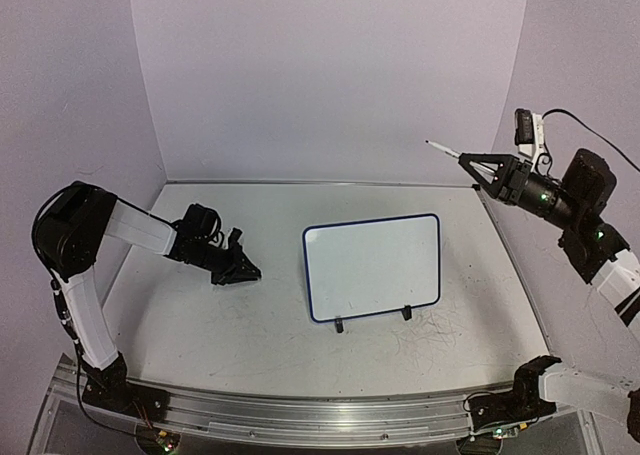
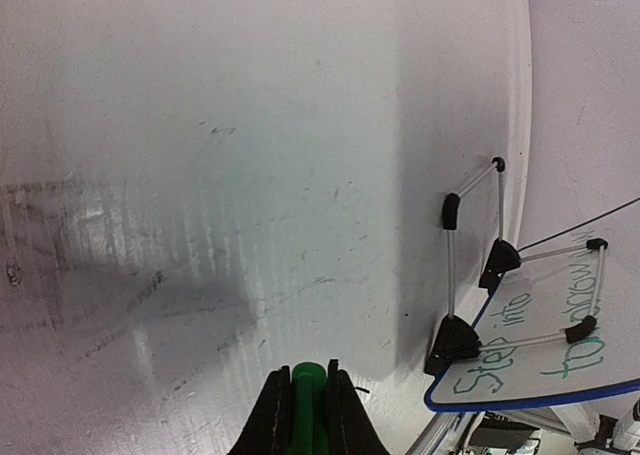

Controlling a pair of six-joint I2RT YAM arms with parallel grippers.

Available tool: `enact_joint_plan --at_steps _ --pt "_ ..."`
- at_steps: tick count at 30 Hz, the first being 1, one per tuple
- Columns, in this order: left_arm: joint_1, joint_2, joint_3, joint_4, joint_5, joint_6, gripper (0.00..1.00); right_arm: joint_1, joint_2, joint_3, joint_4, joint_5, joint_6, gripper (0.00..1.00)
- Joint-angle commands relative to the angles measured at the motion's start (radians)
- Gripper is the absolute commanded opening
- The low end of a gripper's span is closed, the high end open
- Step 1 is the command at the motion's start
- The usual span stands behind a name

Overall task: Write a sentence on the whiteboard
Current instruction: Place the pen cap at the center of the board.

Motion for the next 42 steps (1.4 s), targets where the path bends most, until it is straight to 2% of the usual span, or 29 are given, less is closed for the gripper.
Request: enact_joint_plan --at_steps 1,7,24,29,36,42 --pt "0.006 0.013 -0.012 0.020 -0.024 0.039 0.03 -0.003 -0.019 0.033 0.017 -0.015 -0.013 0.00" --pt "0.005 0.029 -0.019 0.013 -0.031 0.039 0.05 -0.003 -0.014 0.034 0.015 -0.016 -0.011 0.00" --pt "0.009 -0.027 -0.002 -0.108 -0.155 0.112 0.29 -0.003 -0.025 0.032 0.003 -0.001 -0.019 0.00" --pt "0.010 -0.067 0.016 -0.185 -0.214 0.154 0.33 -0.003 -0.028 0.030 -0.003 0.002 -0.027 0.00" --pt "0.010 -0.172 0.031 -0.310 -0.377 0.214 0.46 -0.003 -0.028 0.023 -0.018 0.003 -0.045 0.00" --pt "0.010 -0.243 0.027 -0.345 -0.408 0.223 0.63 -0.002 -0.013 0.002 -0.027 0.038 -0.074 0.01"
